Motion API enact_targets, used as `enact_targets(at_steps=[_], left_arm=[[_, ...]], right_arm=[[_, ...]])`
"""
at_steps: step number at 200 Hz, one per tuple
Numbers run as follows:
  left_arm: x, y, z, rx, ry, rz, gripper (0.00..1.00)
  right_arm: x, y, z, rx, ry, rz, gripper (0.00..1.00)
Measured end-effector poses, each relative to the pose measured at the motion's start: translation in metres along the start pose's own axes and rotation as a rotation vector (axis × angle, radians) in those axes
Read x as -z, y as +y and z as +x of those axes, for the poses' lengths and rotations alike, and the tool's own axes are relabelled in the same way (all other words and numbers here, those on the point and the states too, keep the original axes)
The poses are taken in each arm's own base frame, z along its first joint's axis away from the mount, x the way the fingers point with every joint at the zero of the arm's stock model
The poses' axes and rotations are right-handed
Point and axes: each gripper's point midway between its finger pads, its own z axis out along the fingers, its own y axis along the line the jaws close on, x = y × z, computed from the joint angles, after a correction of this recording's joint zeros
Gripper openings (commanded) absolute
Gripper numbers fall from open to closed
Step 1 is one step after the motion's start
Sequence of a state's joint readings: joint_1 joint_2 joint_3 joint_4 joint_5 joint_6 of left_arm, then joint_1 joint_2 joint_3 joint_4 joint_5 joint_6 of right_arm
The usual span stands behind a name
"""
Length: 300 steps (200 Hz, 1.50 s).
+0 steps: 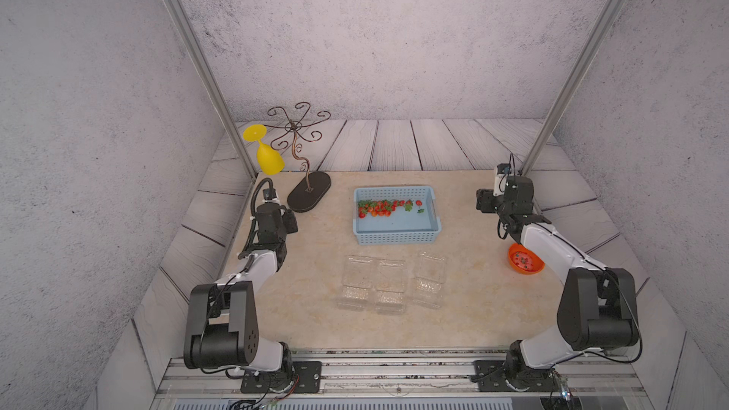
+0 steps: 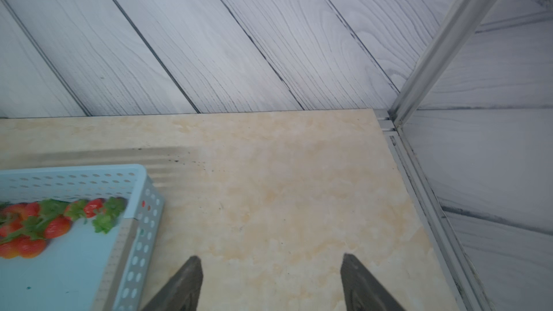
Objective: Pack strawberries into containers
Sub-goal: Pick up the strawberry from the basket.
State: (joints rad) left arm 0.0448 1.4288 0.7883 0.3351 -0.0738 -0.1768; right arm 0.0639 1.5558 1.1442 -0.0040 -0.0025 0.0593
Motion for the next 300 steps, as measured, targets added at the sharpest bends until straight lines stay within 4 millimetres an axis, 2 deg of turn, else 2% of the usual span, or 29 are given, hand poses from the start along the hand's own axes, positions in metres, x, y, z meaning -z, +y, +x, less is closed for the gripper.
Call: enact_targets(at_steps=[20, 41, 51, 63, 91, 110, 139, 190, 226, 270, 300], left_arm=[[0.0, -0.013, -0.04, 0.045, -0.01, 0.047, 0.45], [0.0, -0.033, -0.068, 0.062, 0.014, 0.134, 0.45], [0.003, -0.042, -0.068, 0.059, 0.044, 0.185, 0.45], [0.006, -0.054, -0.059, 0.05, 0.098, 0.255, 0.46], [0.016, -0.073, -0.029, 0.028, 0.228, 0.378, 0.46], [0.023, -0.085, -0.015, 0.02, 0.265, 0.446, 0.46], [0.032, -0.102, 0.004, 0.016, 0.311, 0.533, 0.46], [0.042, -0.122, 0.006, 0.003, 0.316, 0.63, 0.46], [0.042, -0.124, 0.006, 0.003, 0.315, 0.643, 0.46], [0.041, -0.126, 0.01, 0.004, 0.327, 0.654, 0.46], [0.037, -0.126, 0.015, 0.007, 0.342, 0.652, 0.46]], right_arm=[[-0.004, 0.044, -0.012, 0.052, 0.059, -0.09, 0.68], [-0.015, 0.096, 0.0, 0.129, 0.154, -0.187, 0.63], [-0.021, 0.119, 0.011, 0.155, 0.208, -0.234, 0.61], [-0.03, 0.139, 0.024, 0.176, 0.27, -0.27, 0.59], [-0.052, 0.167, 0.049, 0.19, 0.37, -0.319, 0.58], [-0.067, 0.181, 0.059, 0.174, 0.408, -0.337, 0.55], [-0.092, 0.198, 0.061, 0.113, 0.425, -0.364, 0.52], [-0.126, 0.218, 0.067, 0.026, 0.429, -0.398, 0.49], [-0.139, 0.232, 0.068, 0.031, 0.421, -0.415, 0.47], [-0.145, 0.246, 0.064, 0.034, 0.402, -0.446, 0.44], [-0.155, 0.251, 0.076, 0.022, 0.42, -0.455, 0.44]])
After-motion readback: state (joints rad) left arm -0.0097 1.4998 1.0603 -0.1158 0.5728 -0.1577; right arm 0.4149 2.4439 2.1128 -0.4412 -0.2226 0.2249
